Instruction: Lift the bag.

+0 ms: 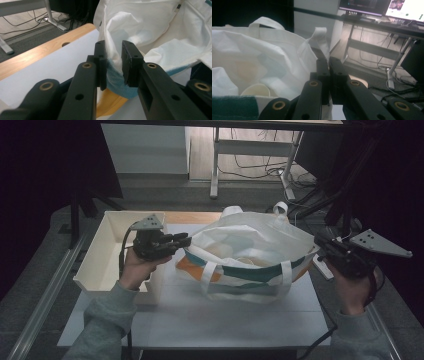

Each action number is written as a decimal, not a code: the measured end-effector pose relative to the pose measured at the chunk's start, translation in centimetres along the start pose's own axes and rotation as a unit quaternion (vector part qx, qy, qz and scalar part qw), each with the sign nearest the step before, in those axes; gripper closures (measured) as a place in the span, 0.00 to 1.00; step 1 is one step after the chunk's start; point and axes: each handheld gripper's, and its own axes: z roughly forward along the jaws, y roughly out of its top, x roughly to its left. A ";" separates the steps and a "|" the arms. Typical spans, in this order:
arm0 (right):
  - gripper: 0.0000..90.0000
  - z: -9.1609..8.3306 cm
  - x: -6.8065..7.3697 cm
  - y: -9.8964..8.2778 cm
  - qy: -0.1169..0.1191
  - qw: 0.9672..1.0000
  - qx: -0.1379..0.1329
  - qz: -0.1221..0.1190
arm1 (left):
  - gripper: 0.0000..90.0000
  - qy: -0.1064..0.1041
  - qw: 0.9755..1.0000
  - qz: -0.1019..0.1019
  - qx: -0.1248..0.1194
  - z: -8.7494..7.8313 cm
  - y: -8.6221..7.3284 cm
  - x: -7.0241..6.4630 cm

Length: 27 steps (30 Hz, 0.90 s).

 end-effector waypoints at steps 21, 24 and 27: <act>0.97 9.4 -1.3 -2.1 -0.028 0.996 0.084 -0.005 | 0.84 0.027 0.995 -0.036 0.088 4.6 -0.9 4.4; 0.97 9.9 -1.6 -3.4 -0.025 0.995 0.097 0.000 | 0.84 0.029 0.994 -0.031 0.102 5.3 -1.0 4.4; 0.97 10.6 -2.0 -4.7 -0.020 0.993 0.113 0.009 | 0.84 0.032 0.993 -0.030 0.113 6.1 -1.1 4.5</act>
